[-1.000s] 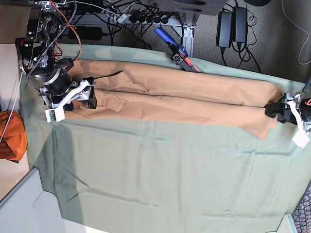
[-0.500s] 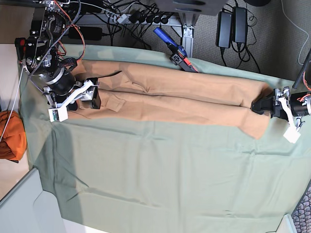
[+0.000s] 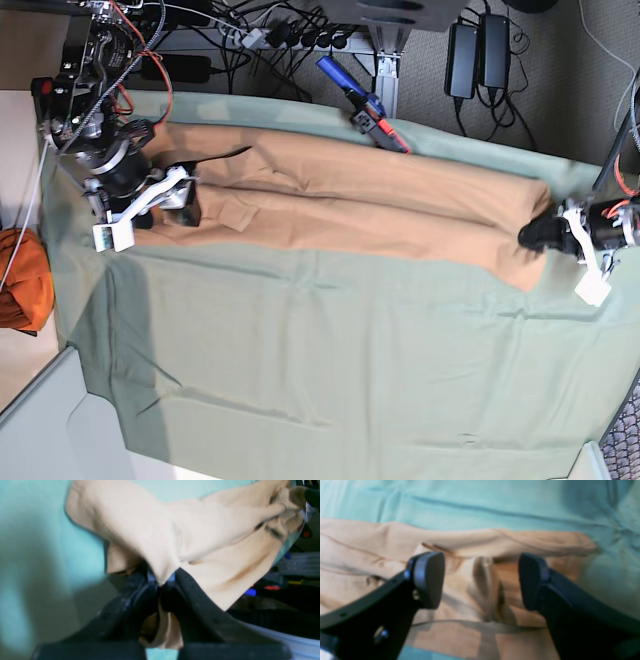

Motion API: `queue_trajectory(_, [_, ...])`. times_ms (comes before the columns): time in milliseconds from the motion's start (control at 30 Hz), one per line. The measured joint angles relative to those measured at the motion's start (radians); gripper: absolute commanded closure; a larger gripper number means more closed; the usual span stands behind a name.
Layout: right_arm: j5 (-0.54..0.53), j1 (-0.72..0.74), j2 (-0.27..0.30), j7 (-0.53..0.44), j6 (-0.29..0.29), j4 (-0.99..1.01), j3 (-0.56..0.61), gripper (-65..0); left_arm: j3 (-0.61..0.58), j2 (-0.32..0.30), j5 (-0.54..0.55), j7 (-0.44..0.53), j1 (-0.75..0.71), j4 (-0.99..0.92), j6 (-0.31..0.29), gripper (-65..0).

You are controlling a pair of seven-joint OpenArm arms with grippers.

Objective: Fold the T-shirt properly
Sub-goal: 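Press and release the folded strip with both grippers, then grasp the strip end with the left gripper and fold it toward the collar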

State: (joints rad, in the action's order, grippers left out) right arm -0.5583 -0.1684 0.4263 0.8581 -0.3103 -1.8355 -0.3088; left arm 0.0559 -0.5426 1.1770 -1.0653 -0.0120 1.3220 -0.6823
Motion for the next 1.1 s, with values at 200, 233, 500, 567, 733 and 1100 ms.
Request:
queue_trajectory(200, [-0.027,0.000,0.000,0.000,0.000,0.000,-0.126,-44.6,0.024,-0.035,-0.076,0.033,0.072,-0.014,0.000,0.0])
queue_trajectory(233, [-0.033,0.000,0.000,0.002,0.000,0.000,-0.145,-44.6,0.026,-0.044,-0.088,0.037,0.083,-0.024,0.000,0.0])
queue_trajectory(500, [-0.044,0.000,0.000,0.004,0.000,0.000,-0.222,-44.6,0.026,-0.069,-0.241,0.125,0.224,-0.139,-0.003,0.0])
queue_trajectory(567, [-0.045,0.000,0.000,0.005,0.000,0.000,-0.222,-44.6,0.027,-0.076,-0.302,0.143,0.269,-0.183,-0.003,0.0])
queue_trajectory(733, [-0.045,0.000,0.000,0.007,0.000,-0.001,-0.222,-44.6,0.027,-0.105,-0.312,0.139,0.331,-0.243,-0.004,0.0])
queue_trajectory(1100, [-0.043,0.000,-0.002,0.010,0.000,-0.003,-0.222,-44.6,-0.016,-0.044,-0.113,-0.061,0.201,0.210,-0.008,0.0])
